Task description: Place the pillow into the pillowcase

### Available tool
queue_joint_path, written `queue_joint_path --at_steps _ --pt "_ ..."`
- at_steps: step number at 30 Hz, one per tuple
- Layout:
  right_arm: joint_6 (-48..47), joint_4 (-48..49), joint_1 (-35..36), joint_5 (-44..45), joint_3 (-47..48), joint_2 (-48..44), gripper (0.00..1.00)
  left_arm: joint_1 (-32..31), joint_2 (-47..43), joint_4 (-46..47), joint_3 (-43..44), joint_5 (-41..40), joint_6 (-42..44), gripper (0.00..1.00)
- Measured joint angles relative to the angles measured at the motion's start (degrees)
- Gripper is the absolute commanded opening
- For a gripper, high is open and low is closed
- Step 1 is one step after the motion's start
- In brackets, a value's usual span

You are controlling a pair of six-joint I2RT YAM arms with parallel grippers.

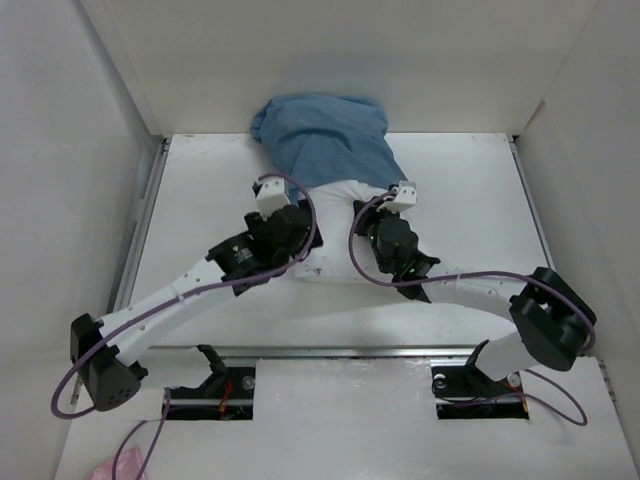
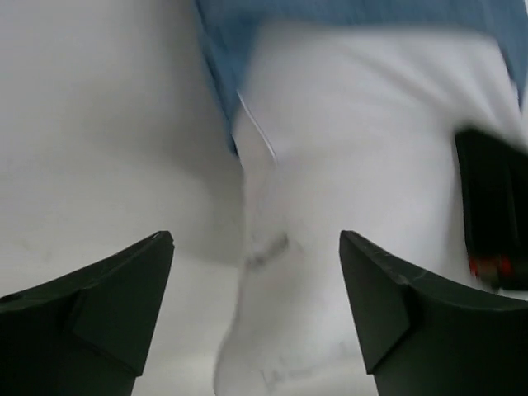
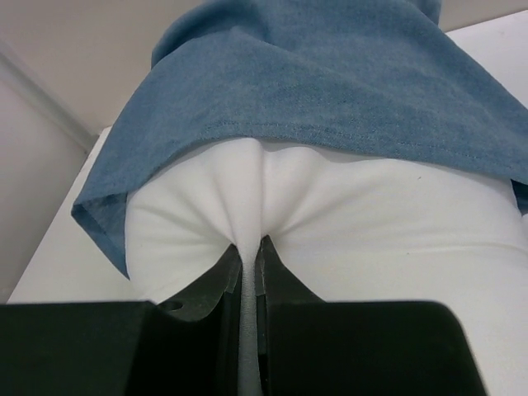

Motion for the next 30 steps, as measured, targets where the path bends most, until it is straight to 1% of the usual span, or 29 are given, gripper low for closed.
queue_joint_path --at_steps 1,3,5,6,8,9,14,17,20,23,26,28,30 --pt "0.2 -1.0 -0.1 0.0 -0.3 -1.1 0.0 1.9 1.6 -0.2 2.5 -2.5 0.5 0.83" --pt "0.2 -2.5 -0.3 0.0 -0.6 -2.8 0.0 6.3 4.0 1.1 6.0 -4.6 2.9 0.84" --pt "0.3 -3.8 -0.4 0.0 -0.7 -3.7 0.0 11.2 5.9 4.1 7.2 -4.4 8.2 0.84" --pt "0.3 -4.4 -0.4 -0.1 -0.7 -3.9 0.0 13.3 6.8 5.8 7.2 -3.8 10.8 0.83" --pt "0.3 -5.5 -0.4 -0.3 -0.7 -3.9 0.0 16.1 8.8 9.0 6.9 -2.4 15.9 0.83" --pt "0.3 -5.8 -0.4 -0.3 -0.7 -3.9 0.0 16.8 9.8 10.8 6.4 -1.3 18.3 0.81" --pt "-0.1 -7.2 -0.4 -0.3 -0.3 -4.0 0.0 18.4 12.2 18.5 2.0 8.0 29.7 0.81" --pt "-0.4 -8.3 -0.4 -0.3 0.4 -4.0 0.0 19.0 12.3 21.6 0.5 12.3 34.5 0.81" --pt "-0.8 -9.2 -0.4 -0.3 0.9 -4.0 0.0 19.8 13.5 24.0 0.7 13.5 37.1 0.8" --pt "-1.4 -9.6 -0.4 -0.3 1.0 -4.0 0.0 22.2 17.8 24.9 2.9 13.5 38.2 0.75" --pt "-1.8 -9.6 -0.4 -0.3 1.0 -4.0 0.0 24.7 23.6 26.0 5.8 15.0 39.3 0.66" --pt "-2.0 -10.0 -0.4 -0.3 1.2 -3.9 0.0 25.8 26.8 26.2 7.4 16.4 40.0 0.4" --pt "-2.3 -10.6 -0.4 -0.3 1.5 -3.9 0.0 26.0 28.9 26.2 8.7 18.5 40.9 0.05"
